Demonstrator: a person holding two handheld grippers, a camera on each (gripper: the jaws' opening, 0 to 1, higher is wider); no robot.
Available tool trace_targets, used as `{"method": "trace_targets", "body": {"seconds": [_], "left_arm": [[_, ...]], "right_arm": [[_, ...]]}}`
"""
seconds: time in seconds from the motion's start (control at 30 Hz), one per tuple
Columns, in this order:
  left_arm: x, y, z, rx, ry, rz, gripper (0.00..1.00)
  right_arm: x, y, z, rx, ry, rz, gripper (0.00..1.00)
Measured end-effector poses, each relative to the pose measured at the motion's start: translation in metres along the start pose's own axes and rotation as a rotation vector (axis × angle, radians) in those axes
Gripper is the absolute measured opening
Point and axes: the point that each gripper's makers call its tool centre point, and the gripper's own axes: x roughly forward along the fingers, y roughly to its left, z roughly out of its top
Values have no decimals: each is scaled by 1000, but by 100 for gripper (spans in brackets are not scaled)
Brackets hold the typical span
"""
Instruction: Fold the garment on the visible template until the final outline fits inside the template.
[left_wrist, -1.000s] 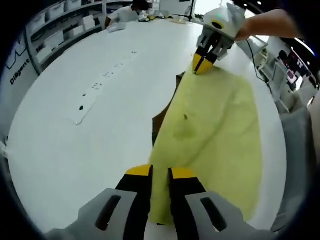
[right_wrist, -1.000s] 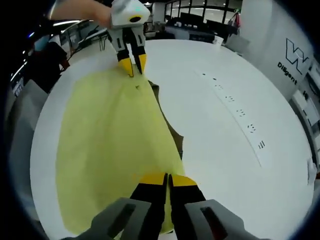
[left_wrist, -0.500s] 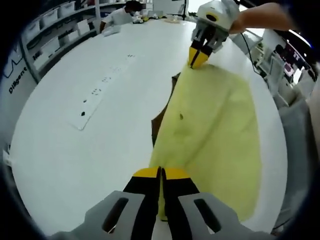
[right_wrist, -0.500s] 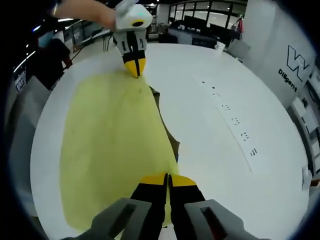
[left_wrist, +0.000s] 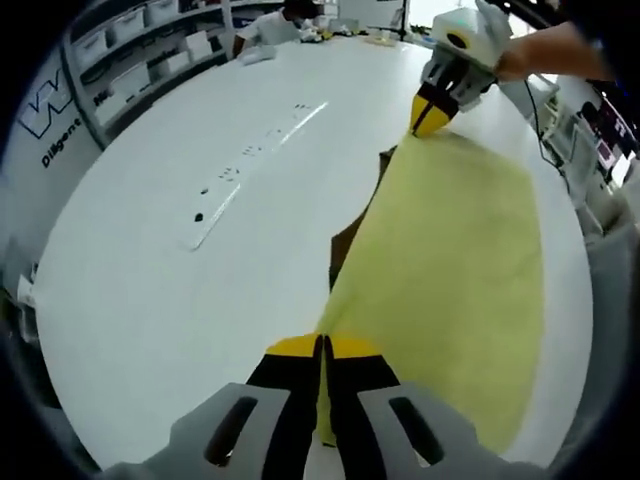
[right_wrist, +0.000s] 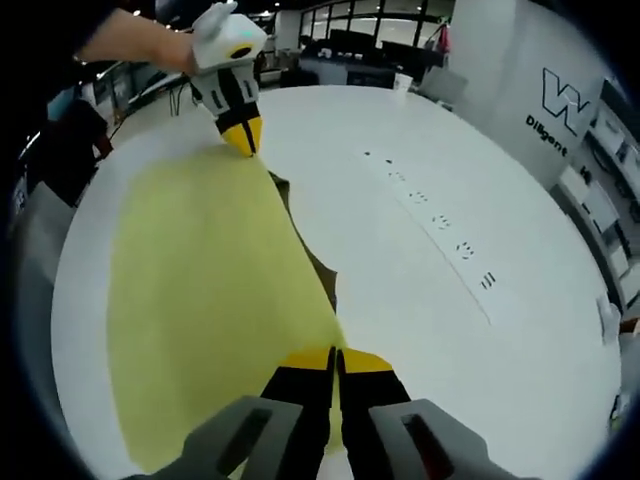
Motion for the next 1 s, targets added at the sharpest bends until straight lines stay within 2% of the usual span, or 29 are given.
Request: {"method": "trace_targets", "body": {"seconds": [0.07,0.13,0.2,0.27,0.33,0.37,0.43,0.6,0.7,0.77,0.83,0.93,1.0], "left_arm": [[-3,9,-5,-24,23,46,1],[-11,17,-6,-48,-7,74,1],[-21,18,-11,-117,-33,69,3],[-32,21,-20,-119,-49,78,6],[-41,19,-25,-156,-79,80,6],[-48,15,-29,-185,-101,76,6],[-57,7,-40,-214,-122,65,7],[-74,-17,-62,-241,-154,62,9],[-84,-43,-77,-293,-205,49,12],[-88,-57,-82,-306,-243,30,14],[-90,-77,-93,-339,-268,17,17],[-90,-97,-107,-369,-277,16,19],[-90,-108,-112,-397,-304,18,18]], "right_arm": [[1,-1,-2,-14,11,-16,0],[-3,-5,-2,-18,7,-36,0],[-10,-8,-3,-11,0,-49,2],[-21,-8,-5,10,-27,-59,3],[-32,-6,-9,53,-57,-69,4],[-37,-1,-10,80,-82,-57,5],[-45,4,-21,91,-87,-59,5],[-64,28,-35,154,-130,-51,8],[-76,45,-41,189,-164,-39,7],[-84,58,-47,226,-191,-35,9],[-90,72,-57,243,-199,-30,11],[-96,85,-70,279,-203,-36,11],[-104,95,-71,352,-268,-52,11]]}}
